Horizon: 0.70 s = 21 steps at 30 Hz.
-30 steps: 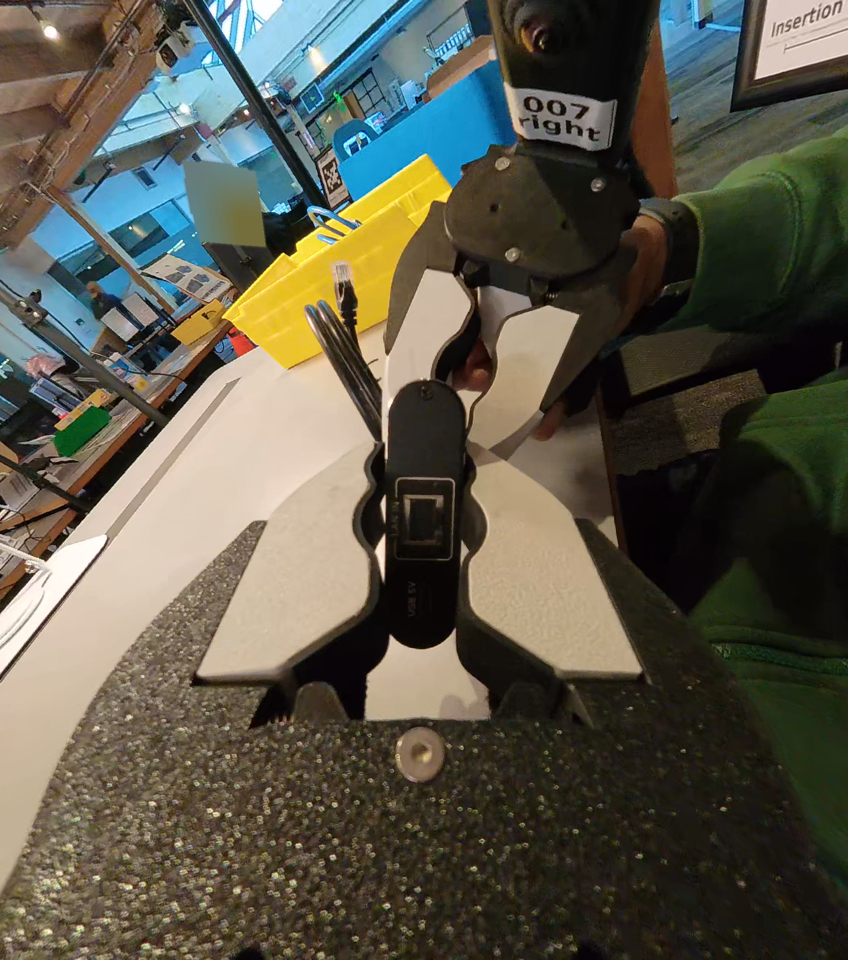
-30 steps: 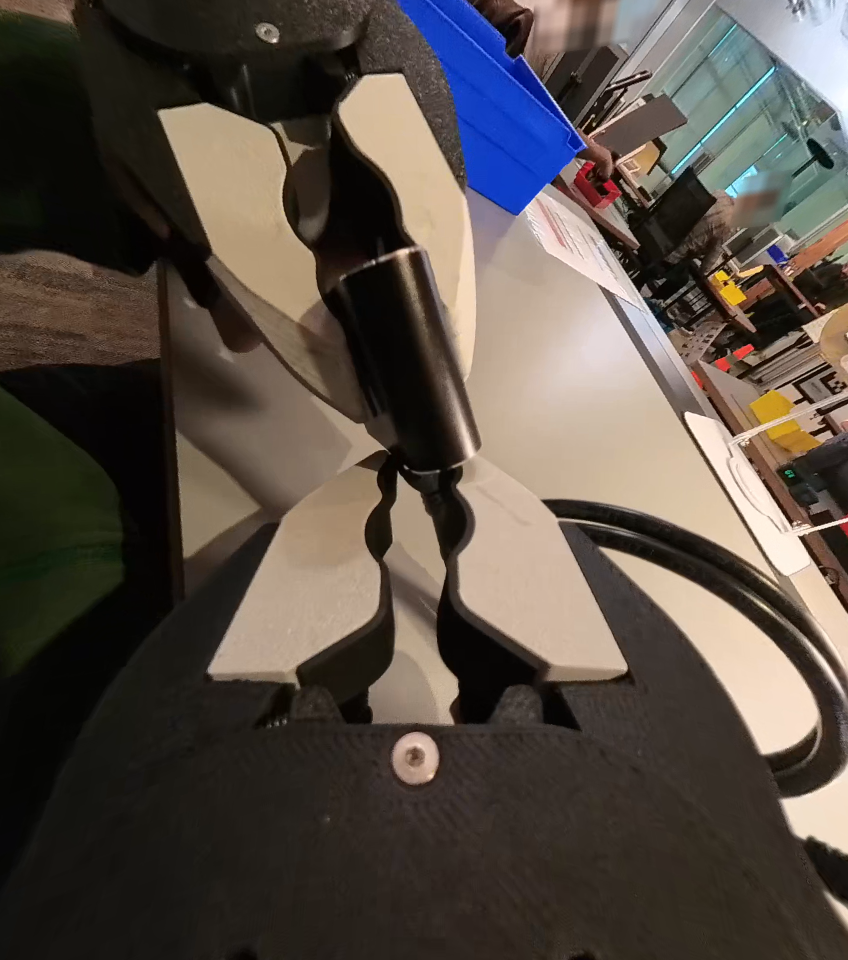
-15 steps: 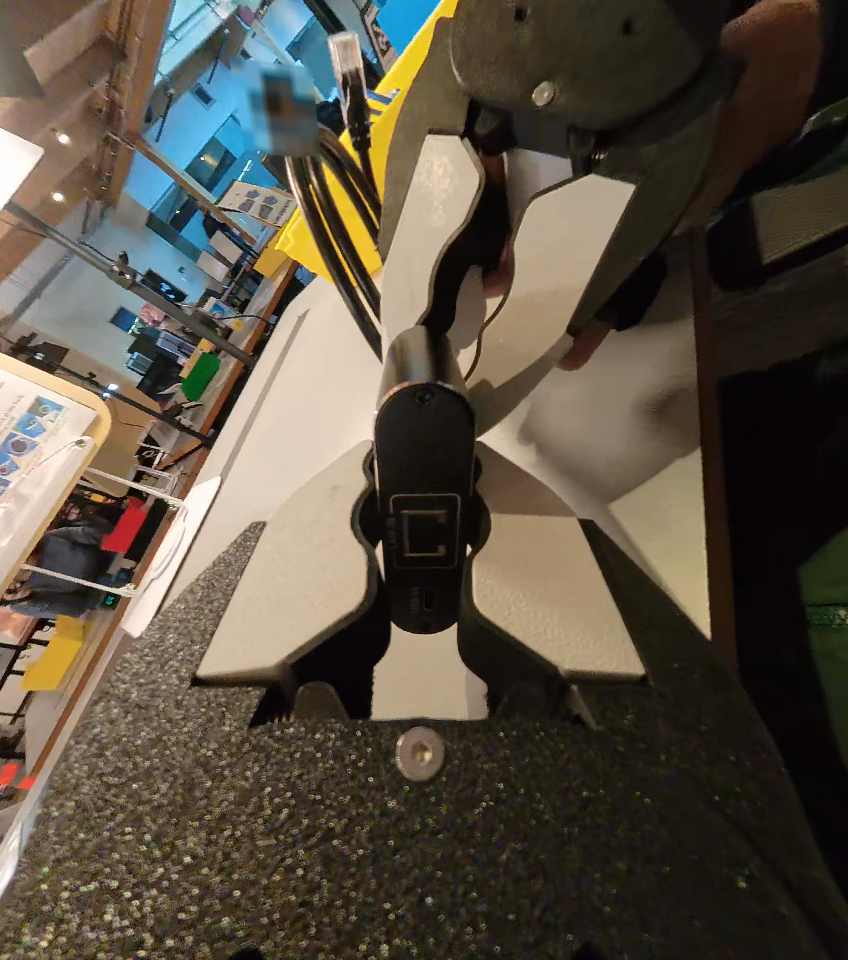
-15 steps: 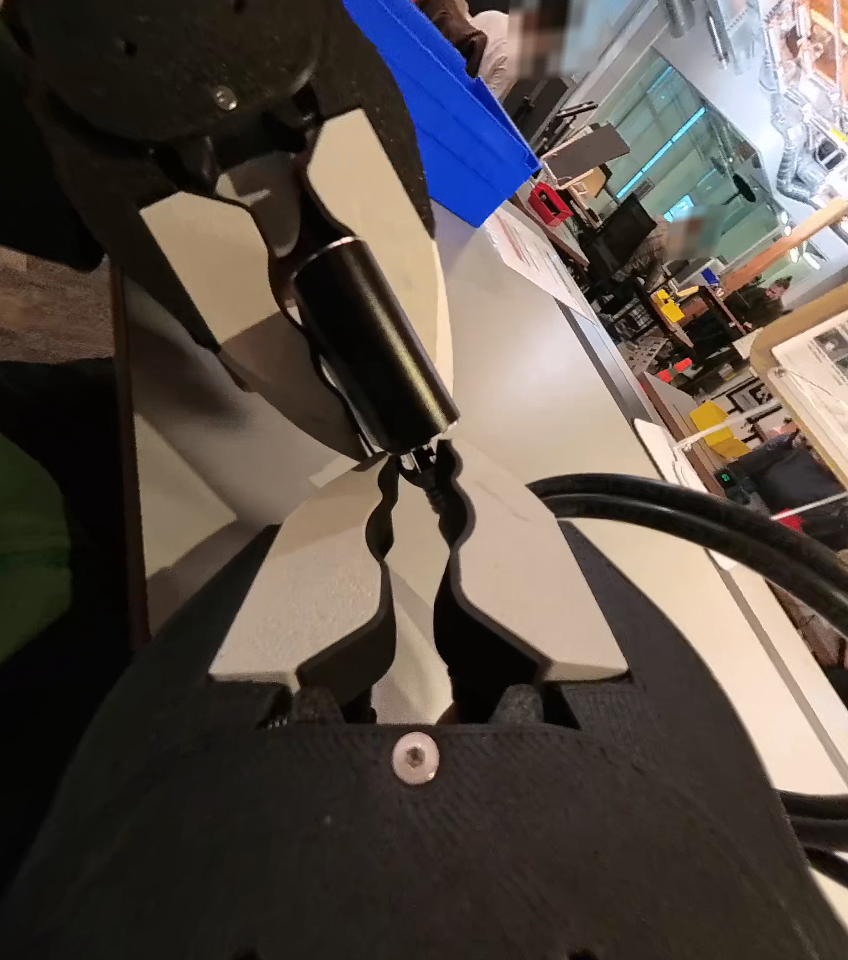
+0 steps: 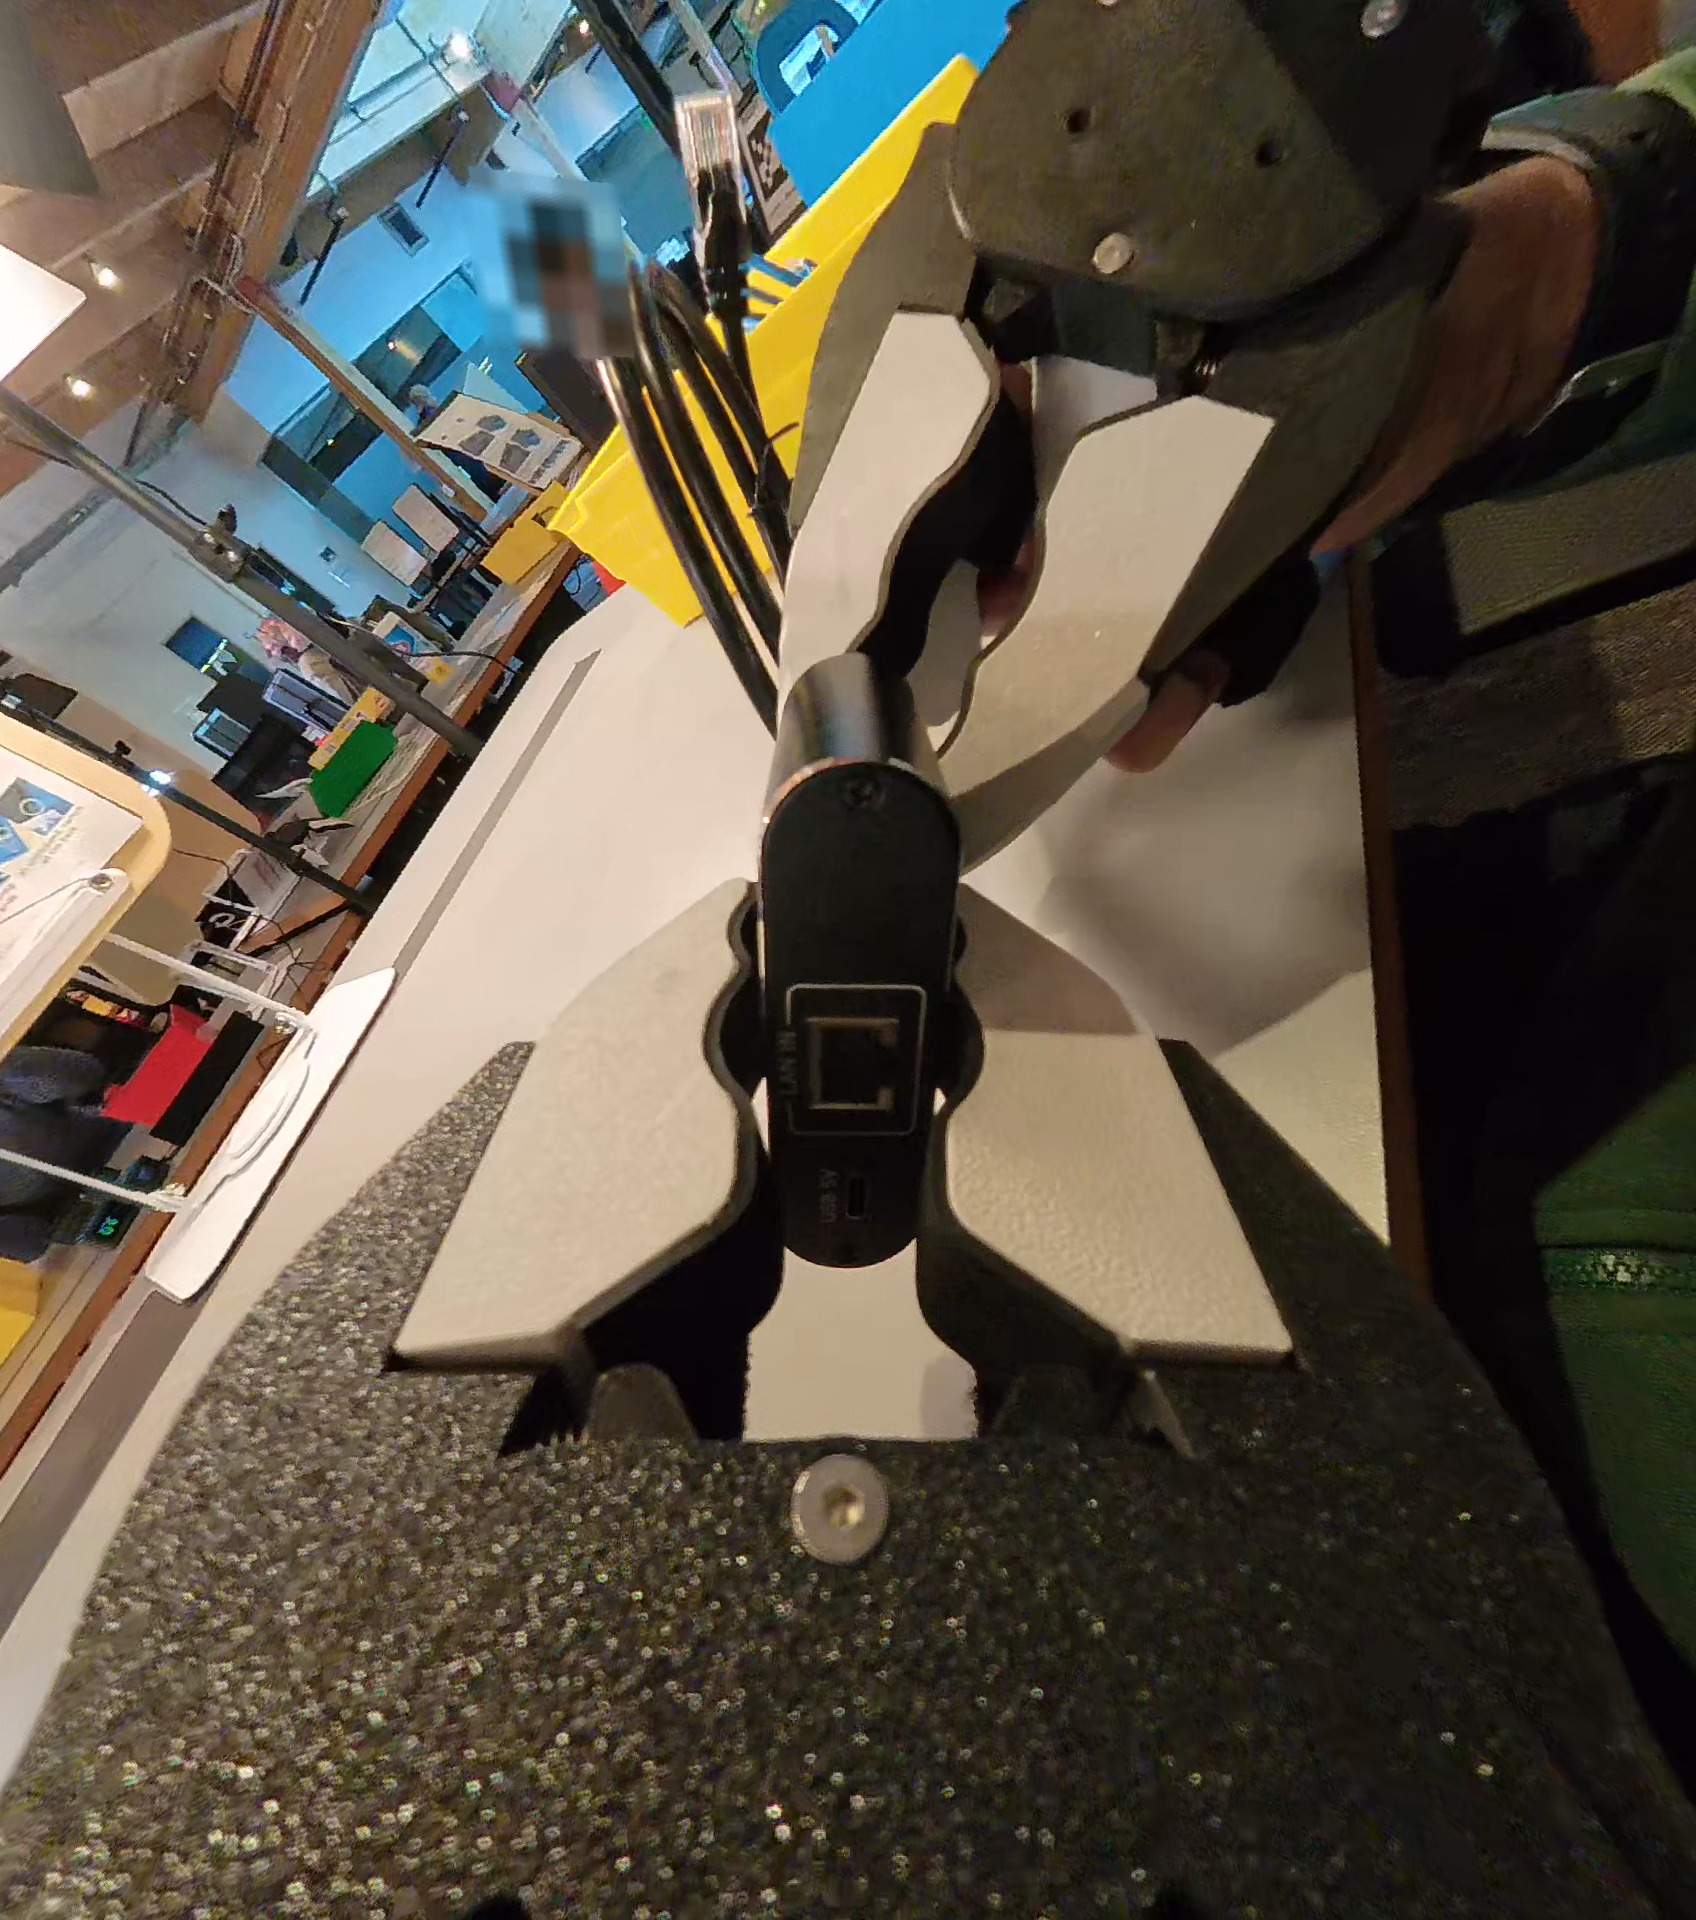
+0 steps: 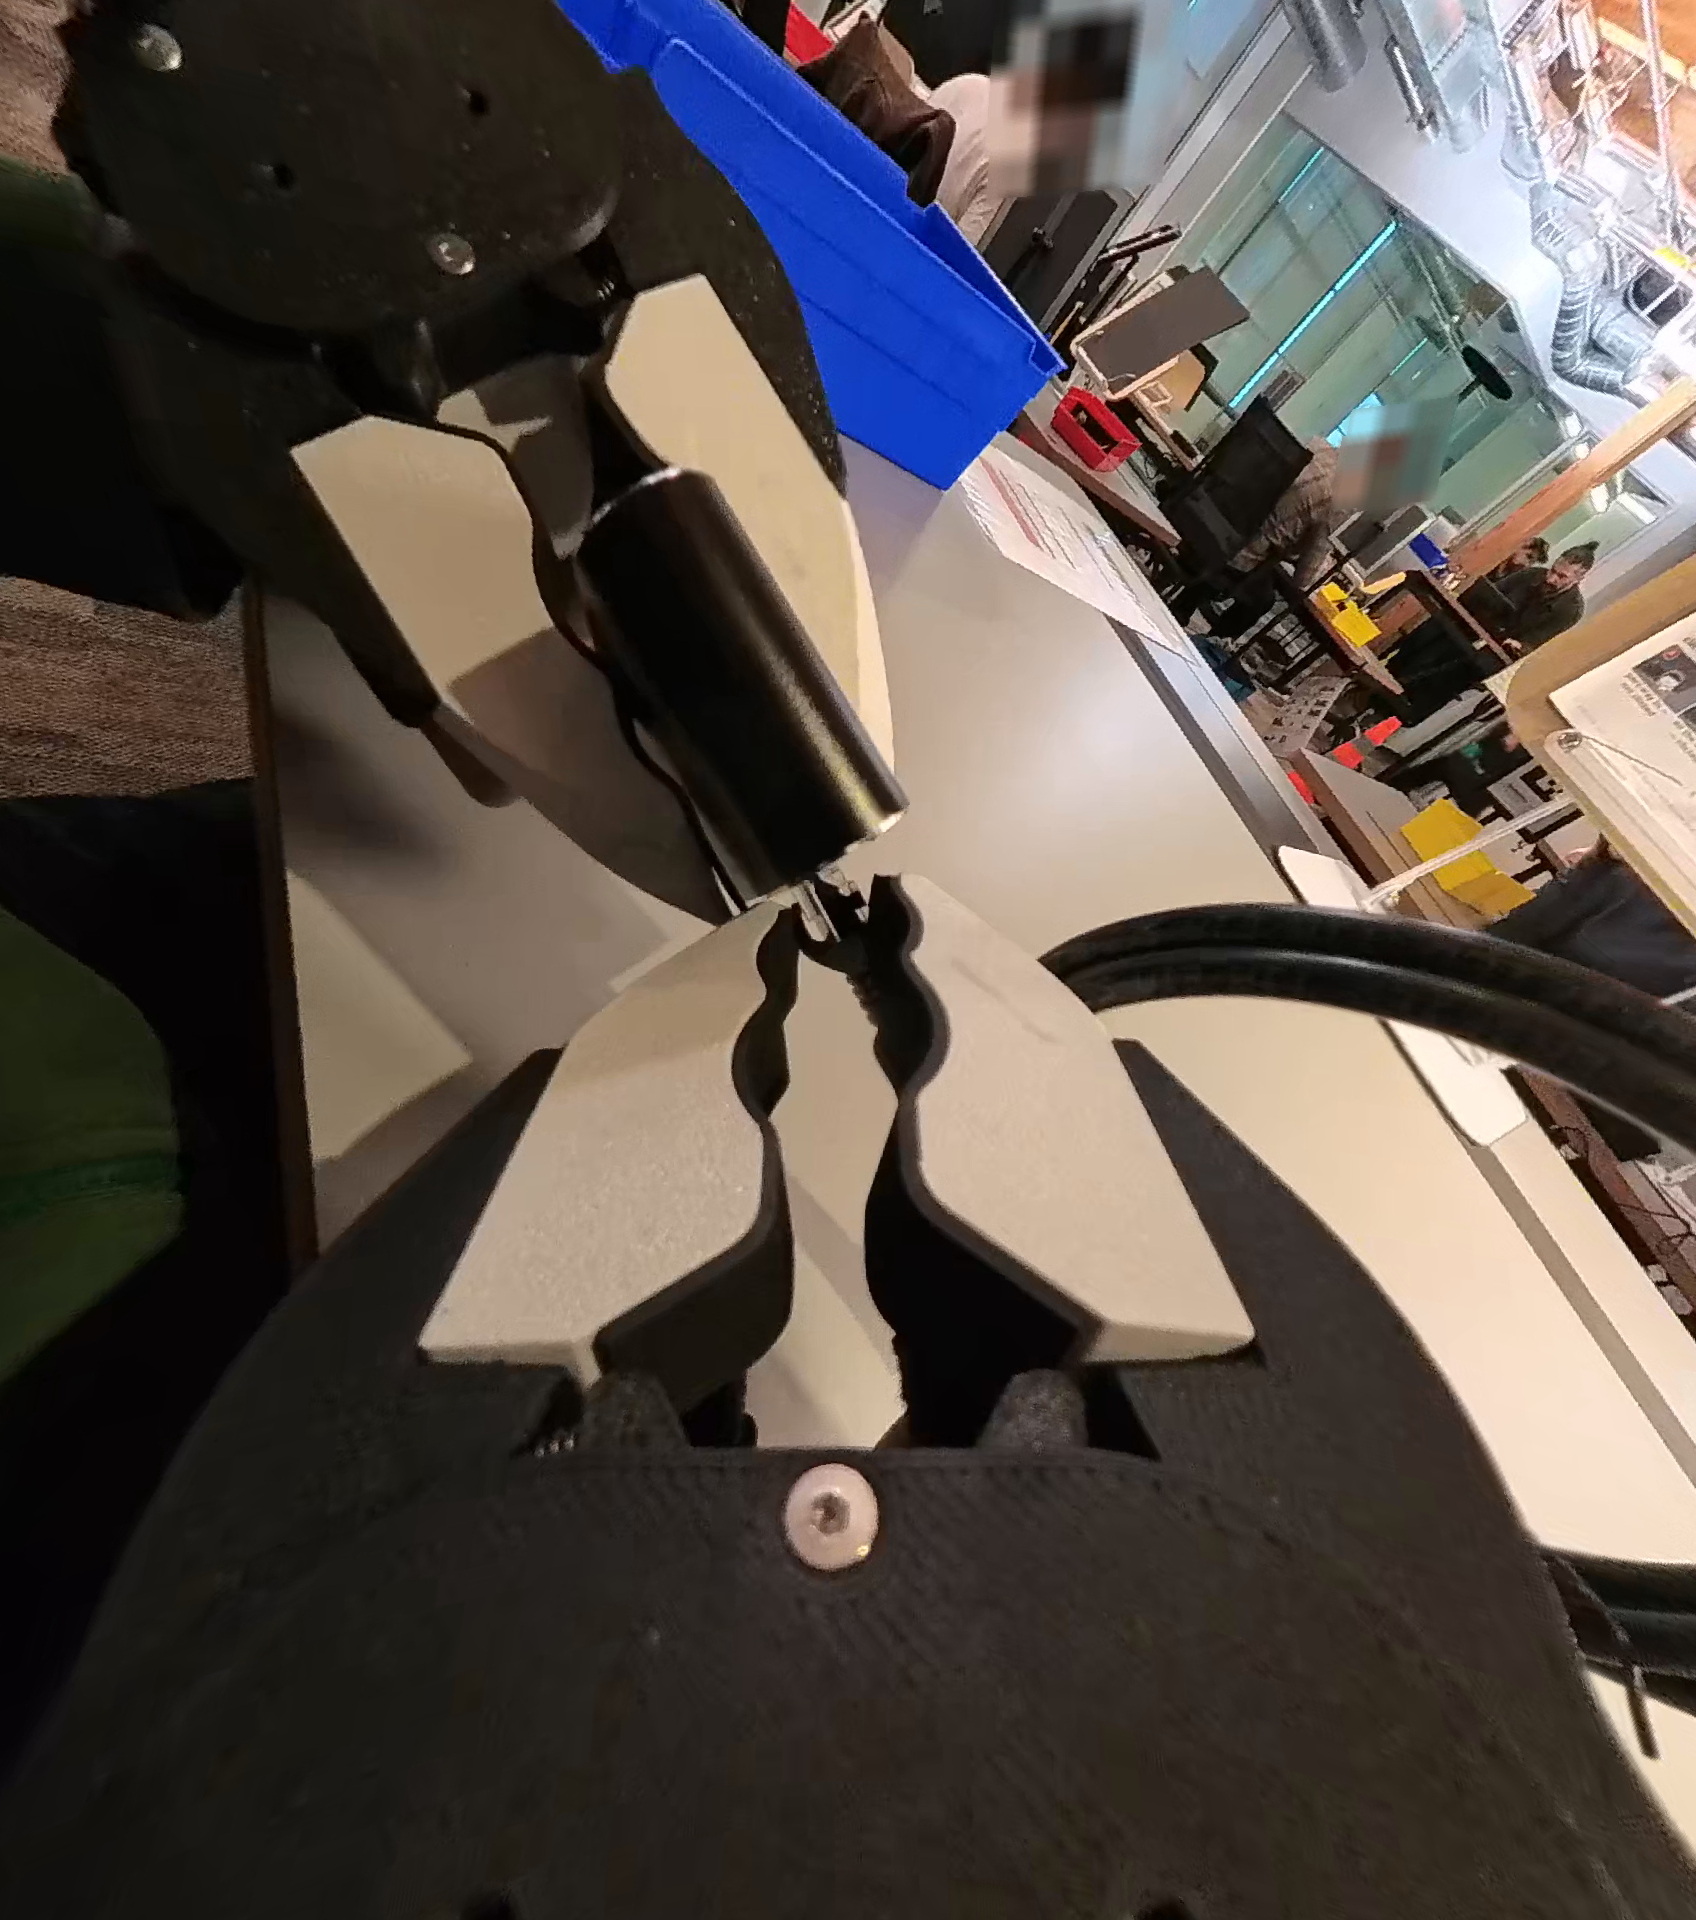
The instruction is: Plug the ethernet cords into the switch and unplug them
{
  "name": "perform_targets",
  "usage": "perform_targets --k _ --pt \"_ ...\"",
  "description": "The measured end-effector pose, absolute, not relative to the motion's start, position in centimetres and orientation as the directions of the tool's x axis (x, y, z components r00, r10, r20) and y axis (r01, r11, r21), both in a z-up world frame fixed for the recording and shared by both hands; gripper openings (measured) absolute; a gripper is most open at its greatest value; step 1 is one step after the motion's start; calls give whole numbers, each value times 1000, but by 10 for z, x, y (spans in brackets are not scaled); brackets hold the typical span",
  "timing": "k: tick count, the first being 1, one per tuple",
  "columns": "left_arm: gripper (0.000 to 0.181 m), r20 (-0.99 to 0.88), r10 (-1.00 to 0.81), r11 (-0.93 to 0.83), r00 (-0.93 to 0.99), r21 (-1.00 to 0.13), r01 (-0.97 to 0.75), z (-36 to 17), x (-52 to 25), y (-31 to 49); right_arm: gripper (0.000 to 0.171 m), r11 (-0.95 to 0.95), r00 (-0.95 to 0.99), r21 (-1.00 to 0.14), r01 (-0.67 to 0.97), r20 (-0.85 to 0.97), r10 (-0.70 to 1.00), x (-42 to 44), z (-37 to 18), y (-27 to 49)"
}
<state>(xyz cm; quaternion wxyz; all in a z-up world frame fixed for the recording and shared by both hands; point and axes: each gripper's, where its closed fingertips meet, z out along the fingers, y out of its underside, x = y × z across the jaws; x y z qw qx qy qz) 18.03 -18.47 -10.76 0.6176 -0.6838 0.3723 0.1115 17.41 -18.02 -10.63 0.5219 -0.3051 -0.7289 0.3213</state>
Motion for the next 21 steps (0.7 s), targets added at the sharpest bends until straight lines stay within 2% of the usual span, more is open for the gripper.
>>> perform_targets --k 9,18,21 --pt "29 -554 -423 78 717 -811 -580 -103 186 -191 14 613 -310 -788 64 568 762 179 -101 -186" --pt "29 -650 -338 56 681 -736 -675 -104 181 -185 14 572 -268 -811 122 528 806 176 -103 -180" --pt "29 -624 -354 61 697 -759 -648 -103 183 -185 14 584 -267 -802 123 540 798 177 -101 -180"
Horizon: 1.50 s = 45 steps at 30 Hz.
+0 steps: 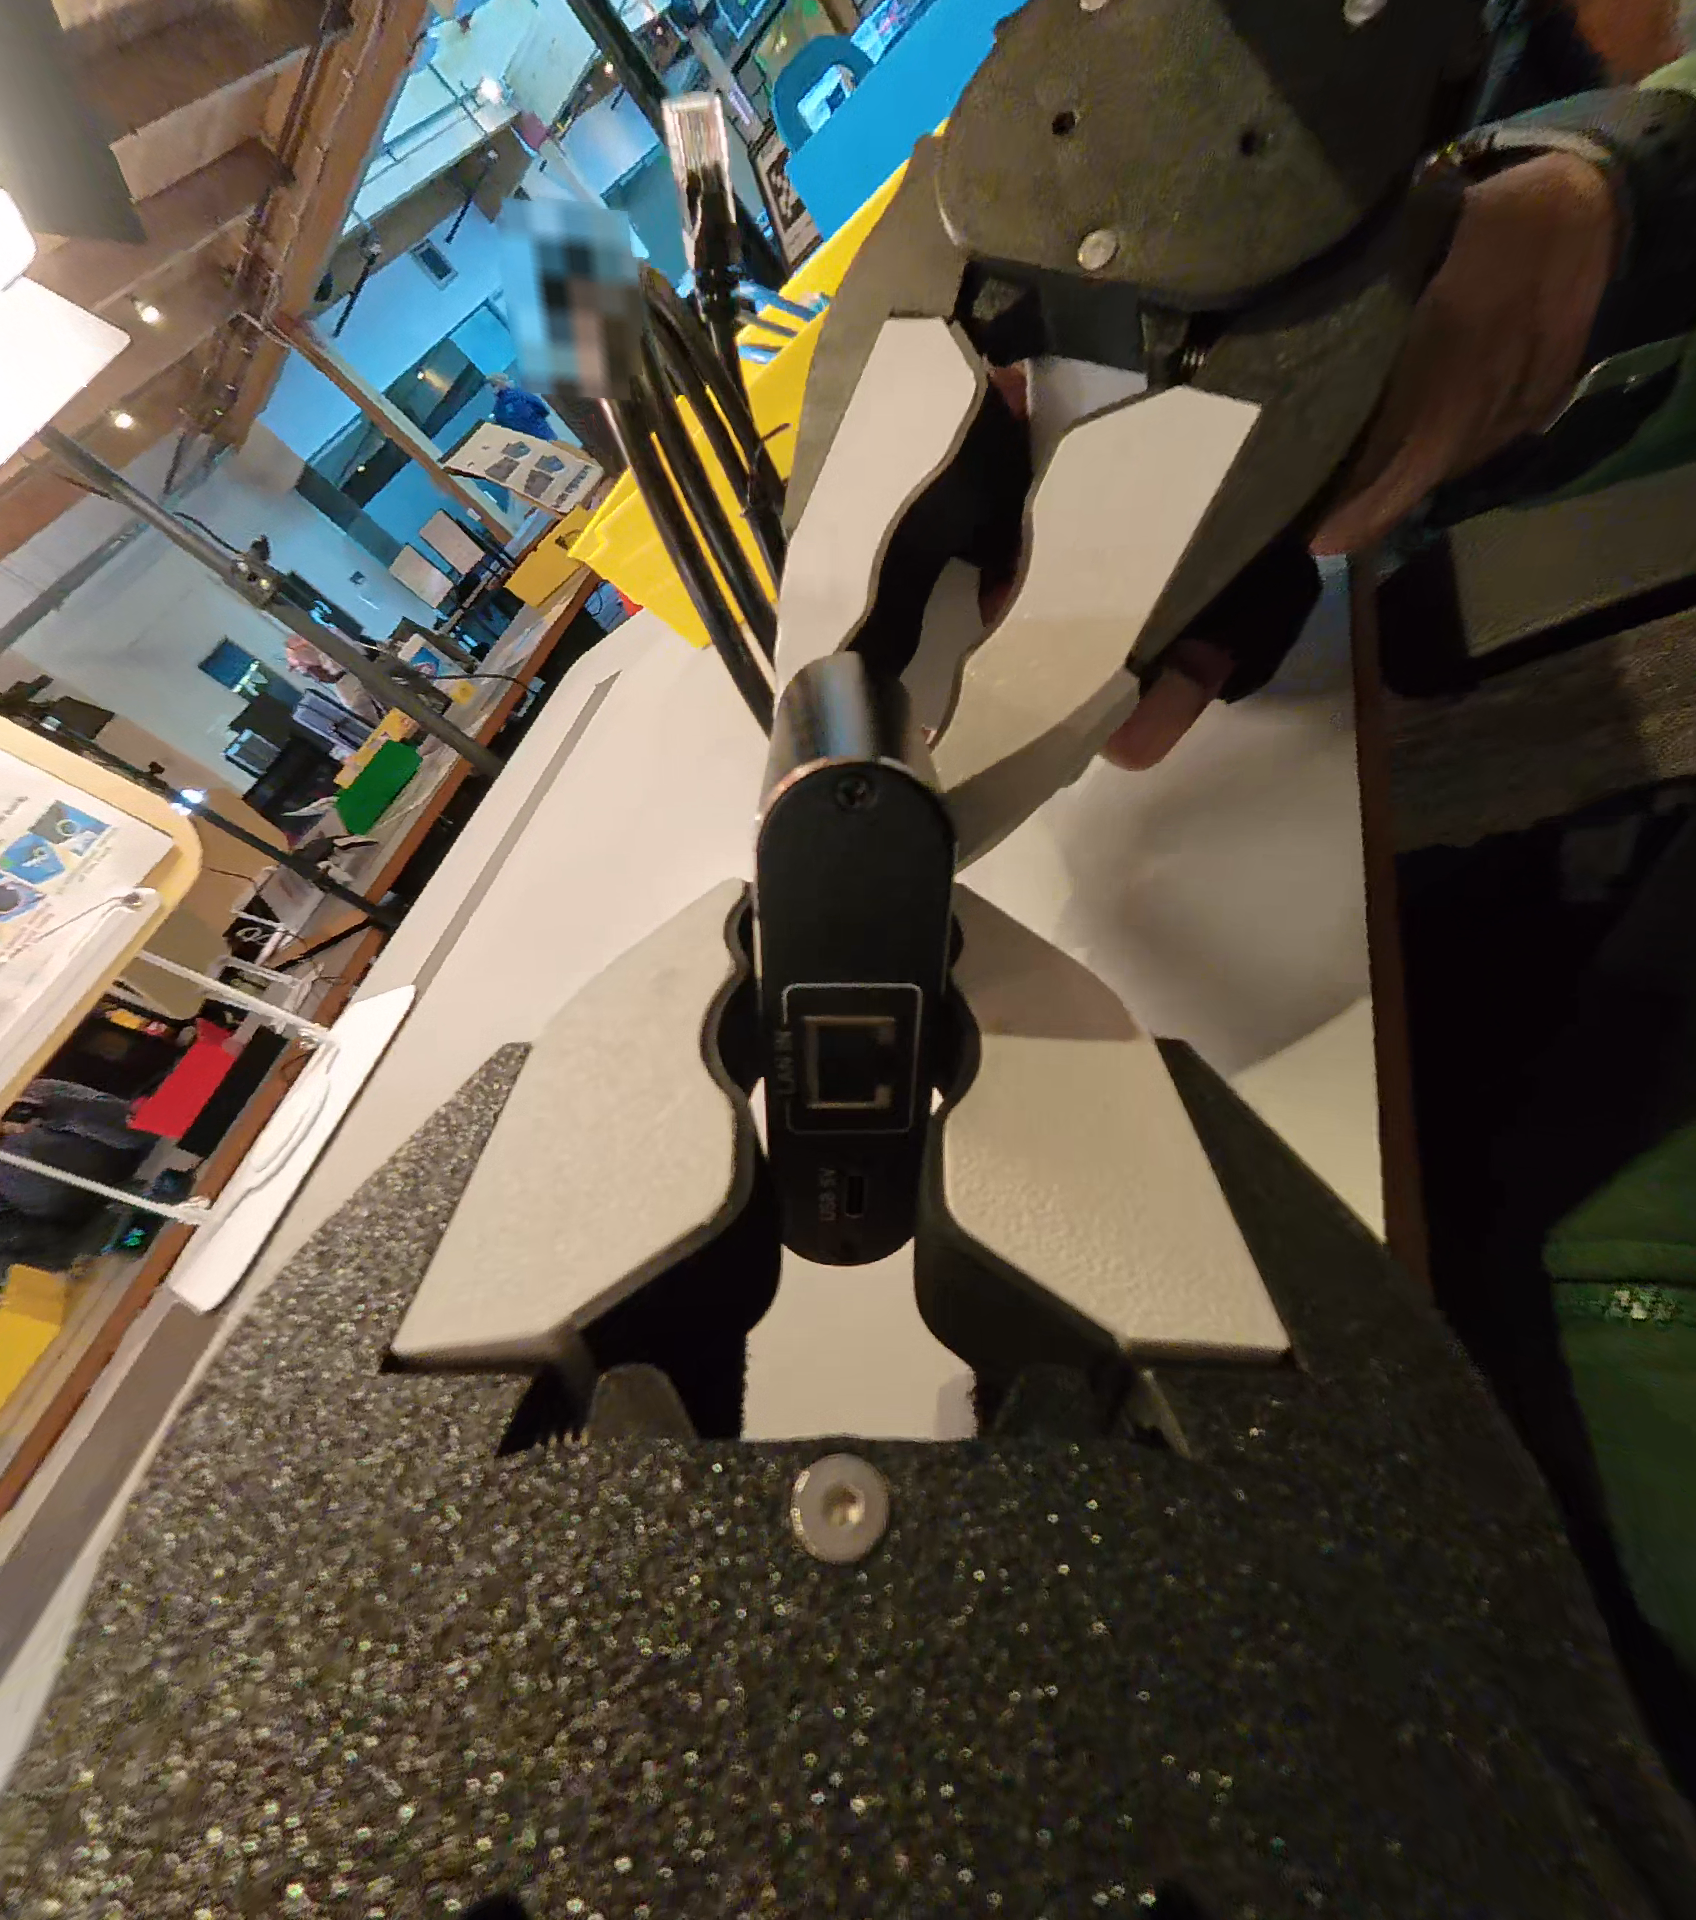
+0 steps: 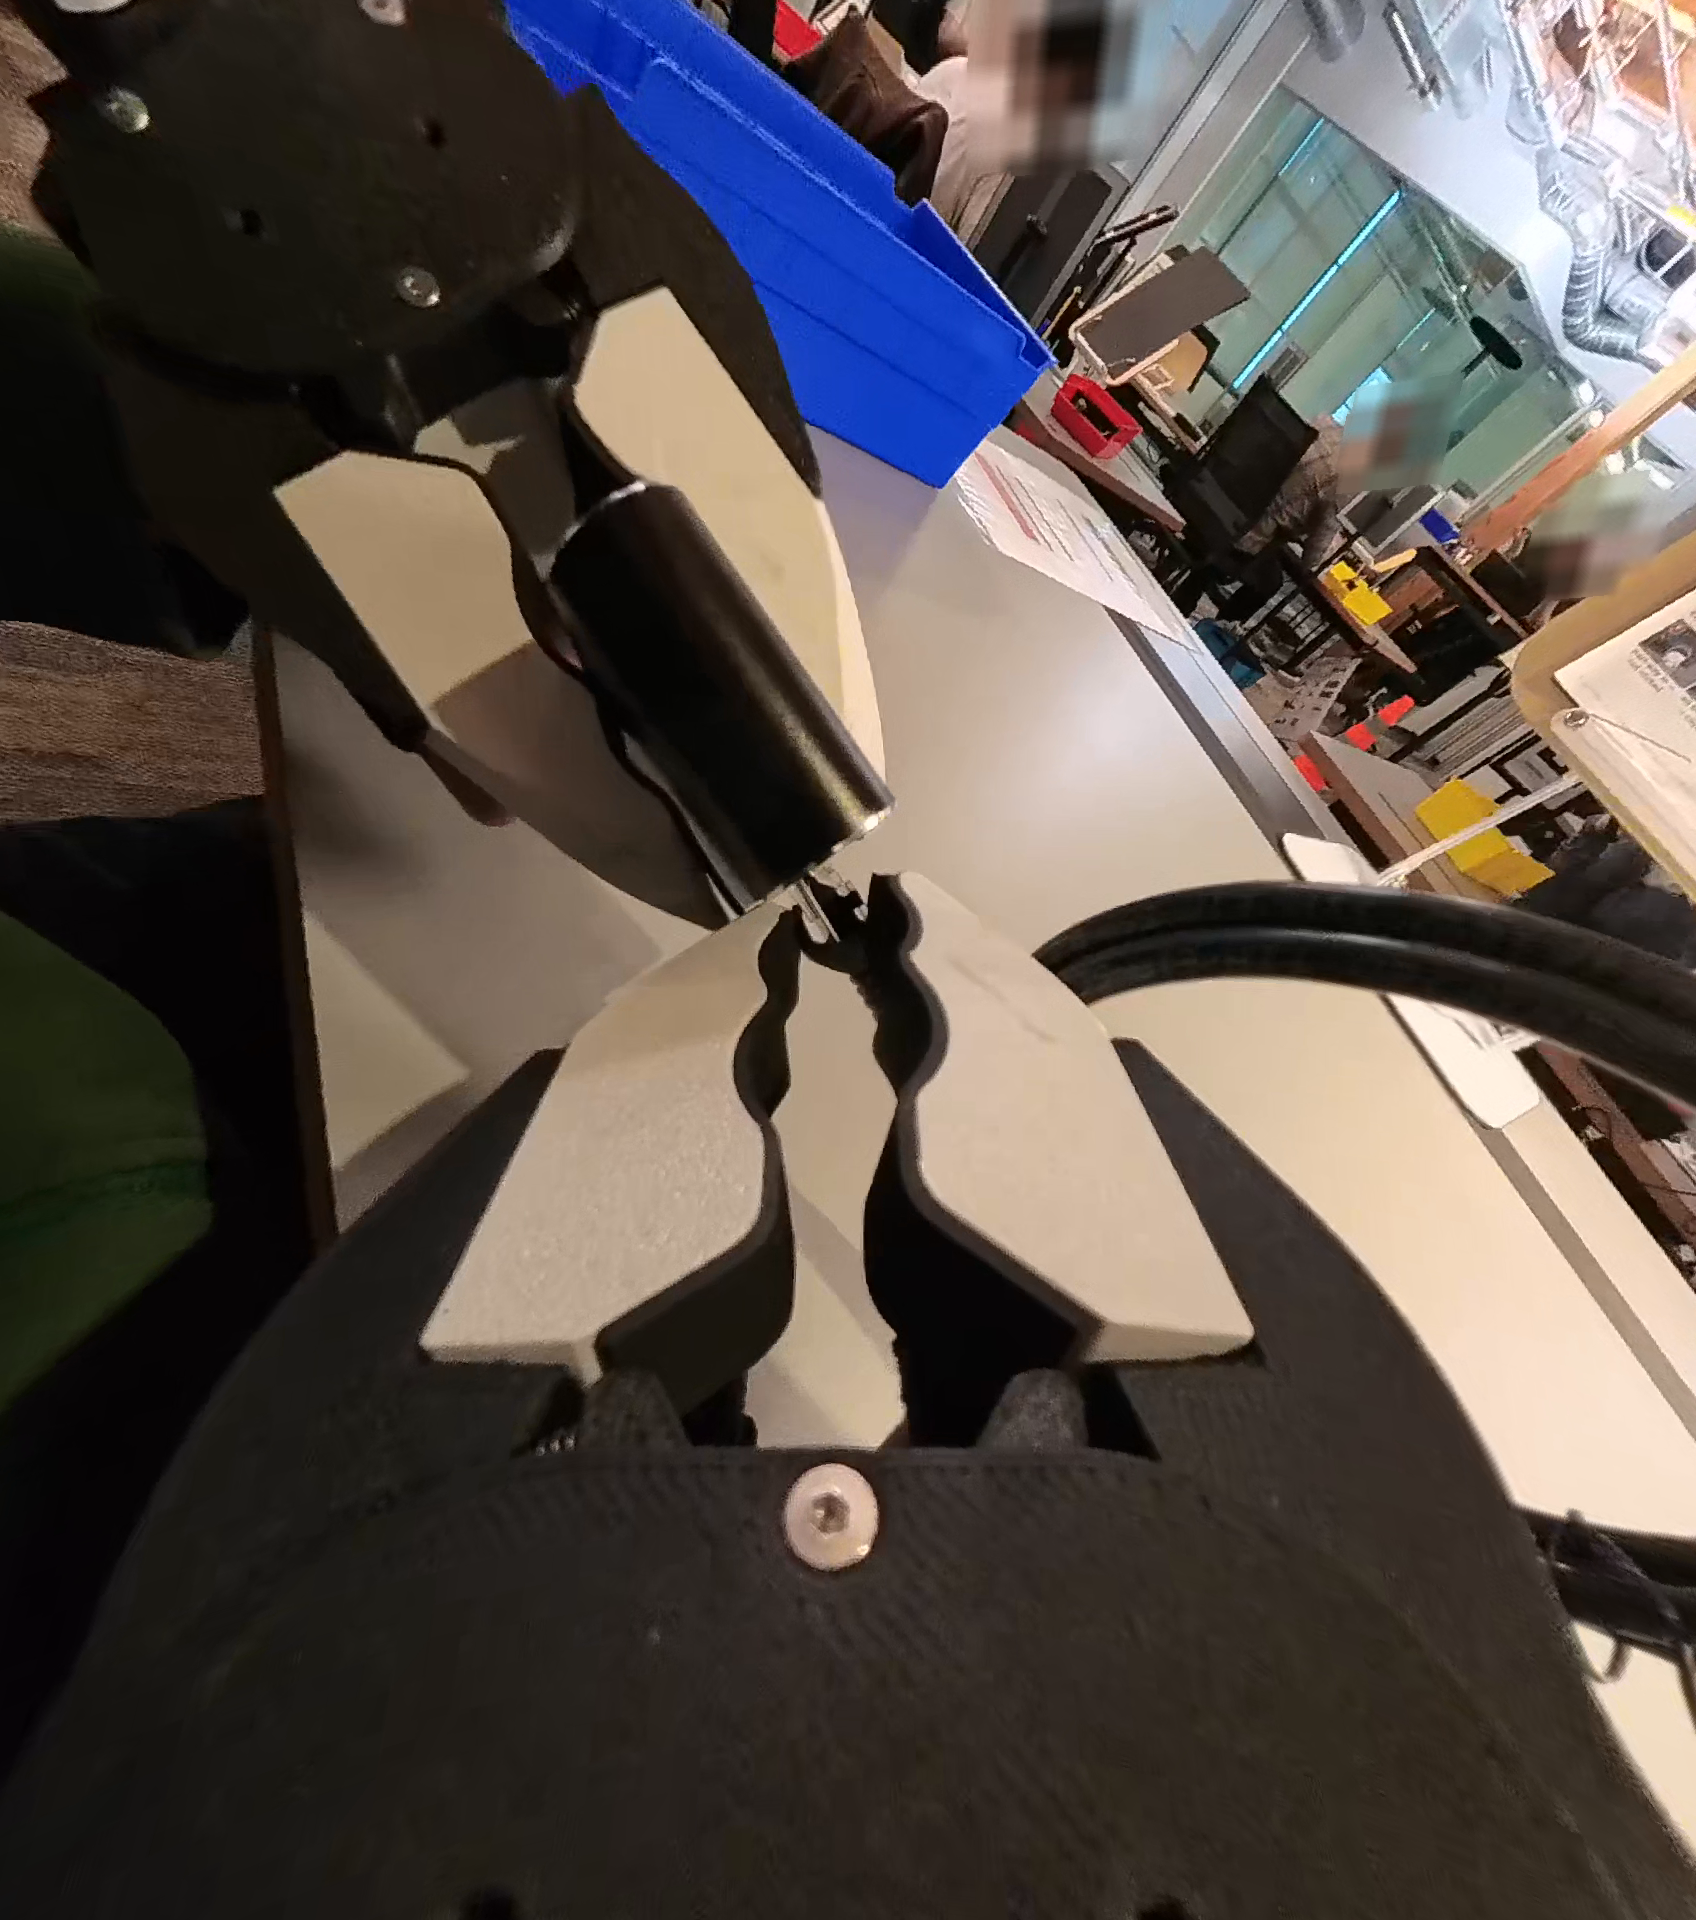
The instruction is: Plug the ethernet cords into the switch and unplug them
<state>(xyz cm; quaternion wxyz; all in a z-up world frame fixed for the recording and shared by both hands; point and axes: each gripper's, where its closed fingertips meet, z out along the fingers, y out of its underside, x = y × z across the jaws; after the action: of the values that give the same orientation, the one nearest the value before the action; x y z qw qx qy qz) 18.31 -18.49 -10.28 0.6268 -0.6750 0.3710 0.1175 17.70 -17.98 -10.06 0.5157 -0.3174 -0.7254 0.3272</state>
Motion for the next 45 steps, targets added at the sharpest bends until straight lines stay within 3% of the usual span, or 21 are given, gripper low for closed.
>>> perform_targets --k 5,10,13,17,23,27,34,37,42,45 --pt "29 -472 -412 47 779 -865 -499 -97 184 -185 14 596 -275 -796 110 551 788 177 -94 -180" --pt "29 -304 -408 32 861 -947 -319 -81 175 -186 14 697 -277 -712 80 656 702 168 -74 -181" --pt "29 -427 -317 51 847 -899 -435 -77 169 -187 14 706 -276 -704 76 666 693 162 -70 -182" --pt "28 -433 -279 42 857 -897 -439 -75 171 -182 14 620 -305 -782 60 577 758 164 -70 -177" --pt "28 -147 -361 94 921 -988 -121 -59 184 -179 14 539 -299 -840 55 501 812 176 -60 -175" --pt "28 119 -388 134 914 -974 184 -38 183 -180 15 476 -299 -878 61 438 848 187 -47 -174" --pt "29 272 -418 202 867 -902 381 -18 184 -185 13 220 -454 -955 201 108 885 206 -69 -183" --pt "28 296 -496 171 816 -888 426 -17 199 -185 22 68 -427 -970 232 -39 904 194 -83 -175" --pt "27 305 -550 131 777 -888 441 -21 211 -182 33 -211 -565 -975 70 -213 797 202 -51 -174" --pt "28 336 -593 109 732 -867 486 -21 215 -183 33 -223 -586 -973 54 -212 782 207 -42 -170"
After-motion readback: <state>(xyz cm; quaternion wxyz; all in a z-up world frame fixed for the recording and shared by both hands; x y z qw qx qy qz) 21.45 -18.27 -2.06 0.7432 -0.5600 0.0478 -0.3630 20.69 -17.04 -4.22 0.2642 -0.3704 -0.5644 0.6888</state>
